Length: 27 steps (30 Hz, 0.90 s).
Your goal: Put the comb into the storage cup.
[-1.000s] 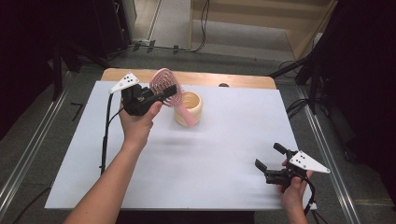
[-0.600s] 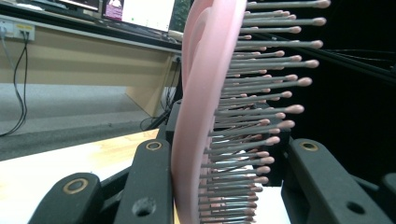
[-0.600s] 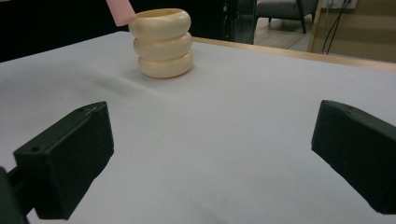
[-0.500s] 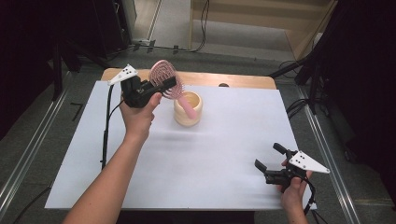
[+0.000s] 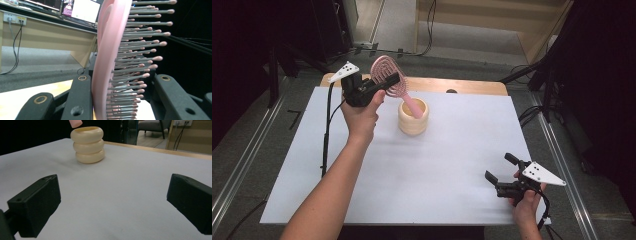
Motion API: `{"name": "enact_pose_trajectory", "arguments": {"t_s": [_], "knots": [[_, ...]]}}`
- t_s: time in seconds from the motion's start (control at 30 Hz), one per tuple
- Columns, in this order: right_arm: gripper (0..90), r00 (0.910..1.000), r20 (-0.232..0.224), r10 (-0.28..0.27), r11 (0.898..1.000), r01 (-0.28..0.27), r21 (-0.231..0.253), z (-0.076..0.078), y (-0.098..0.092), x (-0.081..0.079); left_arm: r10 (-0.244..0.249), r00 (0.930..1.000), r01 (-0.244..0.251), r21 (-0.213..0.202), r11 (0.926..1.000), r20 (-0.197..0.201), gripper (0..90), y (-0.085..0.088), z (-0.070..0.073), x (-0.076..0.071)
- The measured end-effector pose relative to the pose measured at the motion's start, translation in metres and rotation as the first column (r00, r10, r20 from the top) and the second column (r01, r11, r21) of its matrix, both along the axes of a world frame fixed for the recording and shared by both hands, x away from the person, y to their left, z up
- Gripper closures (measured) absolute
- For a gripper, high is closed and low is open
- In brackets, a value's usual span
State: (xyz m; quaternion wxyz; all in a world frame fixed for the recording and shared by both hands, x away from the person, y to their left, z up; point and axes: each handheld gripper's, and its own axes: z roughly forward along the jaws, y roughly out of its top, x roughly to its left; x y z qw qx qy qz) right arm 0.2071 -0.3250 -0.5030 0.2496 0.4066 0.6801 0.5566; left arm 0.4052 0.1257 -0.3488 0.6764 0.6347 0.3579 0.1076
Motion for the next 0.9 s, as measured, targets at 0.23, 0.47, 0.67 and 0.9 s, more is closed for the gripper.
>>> {"name": "enact_pose_trajectory", "arguments": {"t_s": [0.23, 0.47, 0.67, 0.9], "knots": [[0.0, 1.0, 0.002, 0.002, 1.0, -0.002, 0.004, 0.0, 0.0, 0.0, 0.053, 0.9986, -0.053, 0.005, 0.9986, 0.01, 65.0, -0.002, -0.001, 0.006], [0.0, 1.0, -0.003, -0.001, 1.0, 0.001, 0.006, -0.001, -0.002, 0.001, 0.077, 0.9969, -0.077, 0.019, 0.9968, 0.014, 65.1, -0.001, -0.002, 0.012], [0.0, 1.0, -0.002, -0.004, 1.0, 0.004, 0.007, 0.0, -0.001, 0.0, 0.086, 0.996, -0.087, 0.028, 0.9958, 0.021, 65.0, -0.003, -0.006, 0.014], [0.0, 1.0, 0.0, 0.004, 1.0, -0.004, 0.003, 0.0, 0.001, 0.001, 0.089, 0.9959, -0.09, 0.05, 0.9947, 0.015, 65.0, -0.005, -0.01, 0.017]]}}
